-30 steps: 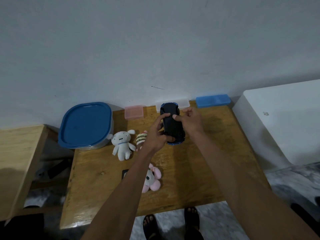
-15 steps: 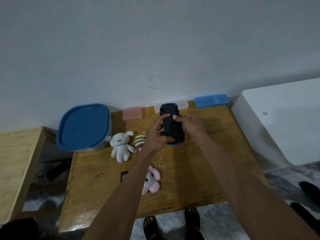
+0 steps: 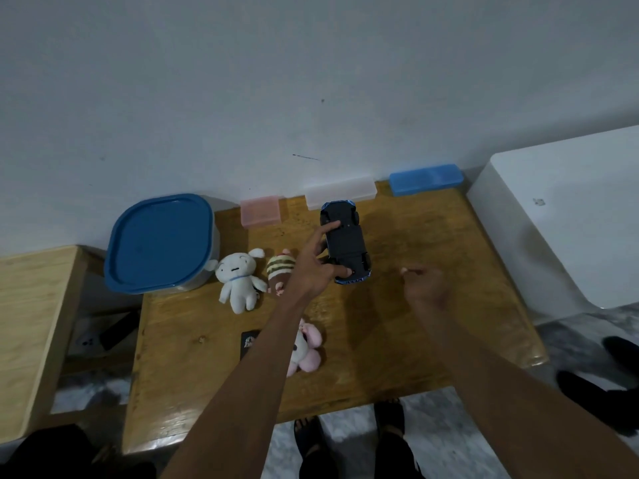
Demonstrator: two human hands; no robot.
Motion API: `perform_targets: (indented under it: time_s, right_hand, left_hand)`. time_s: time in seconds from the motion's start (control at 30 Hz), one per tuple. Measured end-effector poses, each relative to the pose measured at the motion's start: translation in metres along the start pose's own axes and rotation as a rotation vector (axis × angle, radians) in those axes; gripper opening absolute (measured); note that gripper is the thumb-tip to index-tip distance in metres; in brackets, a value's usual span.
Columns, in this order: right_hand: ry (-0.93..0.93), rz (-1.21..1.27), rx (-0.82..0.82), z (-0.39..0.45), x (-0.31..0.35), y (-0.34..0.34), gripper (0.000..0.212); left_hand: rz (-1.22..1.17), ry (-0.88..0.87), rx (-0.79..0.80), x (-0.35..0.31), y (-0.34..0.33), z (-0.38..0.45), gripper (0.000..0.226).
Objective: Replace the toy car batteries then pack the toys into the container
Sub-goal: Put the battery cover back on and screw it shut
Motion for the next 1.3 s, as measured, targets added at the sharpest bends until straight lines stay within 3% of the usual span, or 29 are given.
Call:
perform_targets:
  time_s: [0.23, 0.53, 0.67, 0.8, 1.03, 1.3]
  right_hand:
    - [0.045, -0.189, -0.038, -0.007, -0.020, -0.007, 0.020]
    - [0.036, -0.036, -0.038, -0.007, -0.004, -0.004, 0.018]
    - [0.159, 0.274, 0.019, -0.014, 0.045, 0.007, 0.024]
    - [0.303, 0.419, 0.063, -0.025, 0.099, 0.024, 0.018]
    - [0.512, 0.483, 0.075, -0.045, 0.148, 0.032, 0.011]
    - [0.639, 0.364, 0.032, -0.053, 0.156, 0.025, 0.007]
  left_hand:
    - [0.005, 0.053, 0.012, 0.014, -0.011, 0.004, 0.088]
    - [-0.009, 0.067, 0.042, 0.013, -0.021, -0.002, 0.088]
    - [-0.016, 0.058, 0.034, -0.003, -0.021, -0.002, 0.087]
    - [-0.016, 0.050, 0.032, -0.023, -0.018, -0.003, 0.086]
    - [-0.013, 0.042, 0.023, -0.040, -0.009, -0.004, 0.088]
    - [-0.027, 0.044, -0.004, -0.048, 0.002, -0.006, 0.088]
Point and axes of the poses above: each hand's wrist, its own z-axis towards the middle knuckle, its own y-axis out of the back of the hand, x = y × z, the point moved 3 cm from there along z, towards the middle knuckle, and after that the axes turned 3 degrees about -y, right-handed, at the moved point
